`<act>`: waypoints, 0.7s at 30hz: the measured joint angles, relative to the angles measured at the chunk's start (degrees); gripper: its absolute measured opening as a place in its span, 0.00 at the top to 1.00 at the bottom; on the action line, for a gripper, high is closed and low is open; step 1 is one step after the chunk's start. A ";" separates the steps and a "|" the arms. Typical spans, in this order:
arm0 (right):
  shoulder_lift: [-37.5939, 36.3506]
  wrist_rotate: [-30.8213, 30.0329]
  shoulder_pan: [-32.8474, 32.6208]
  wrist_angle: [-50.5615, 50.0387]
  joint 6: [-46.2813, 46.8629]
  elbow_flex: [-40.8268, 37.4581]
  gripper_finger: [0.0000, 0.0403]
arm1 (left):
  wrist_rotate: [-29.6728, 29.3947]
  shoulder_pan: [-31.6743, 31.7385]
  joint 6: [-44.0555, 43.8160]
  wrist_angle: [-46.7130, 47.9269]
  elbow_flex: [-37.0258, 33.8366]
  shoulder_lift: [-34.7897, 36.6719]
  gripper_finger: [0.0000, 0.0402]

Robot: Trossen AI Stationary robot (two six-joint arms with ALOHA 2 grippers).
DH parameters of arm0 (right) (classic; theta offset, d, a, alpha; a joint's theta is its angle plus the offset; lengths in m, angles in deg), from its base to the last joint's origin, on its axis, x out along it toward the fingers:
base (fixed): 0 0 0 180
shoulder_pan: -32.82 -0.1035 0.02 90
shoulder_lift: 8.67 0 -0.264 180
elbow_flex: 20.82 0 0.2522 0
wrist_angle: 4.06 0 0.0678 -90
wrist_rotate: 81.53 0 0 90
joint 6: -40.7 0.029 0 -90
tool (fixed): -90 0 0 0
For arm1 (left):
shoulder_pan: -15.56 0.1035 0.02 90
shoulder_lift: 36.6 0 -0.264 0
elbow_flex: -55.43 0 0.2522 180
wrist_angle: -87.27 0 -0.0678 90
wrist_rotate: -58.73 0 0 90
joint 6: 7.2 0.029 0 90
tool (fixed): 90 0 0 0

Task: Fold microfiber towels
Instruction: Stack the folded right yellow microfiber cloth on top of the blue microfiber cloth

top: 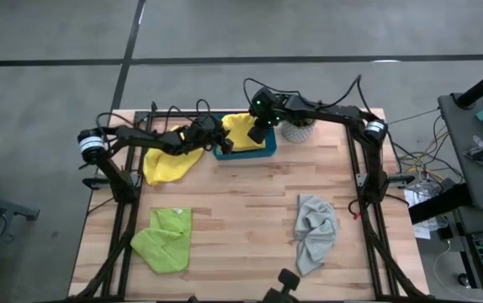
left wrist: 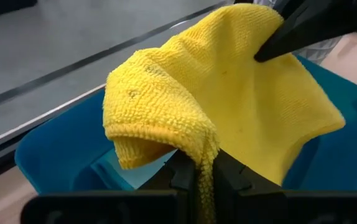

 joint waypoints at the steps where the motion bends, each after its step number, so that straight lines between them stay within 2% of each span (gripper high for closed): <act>1: 0.15 -0.20 -0.01 -0.03 -0.01 0.01 0.97 | 0.01 0.01 0.00 -0.11 0.17 -0.31 0.97; 13: 0.73 -1.53 0.20 -0.03 -0.51 -0.03 0.96 | 1.52 0.08 -0.11 0.04 2.38 -3.77 0.97; 18: 0.77 -1.53 0.20 -0.04 -0.31 -0.10 0.88 | 1.54 0.08 -0.13 0.60 2.31 -3.75 0.97; 21: 0.77 -1.56 0.20 -0.08 -0.14 -0.10 0.82 | 1.55 0.08 -0.17 2.31 2.31 -3.59 0.91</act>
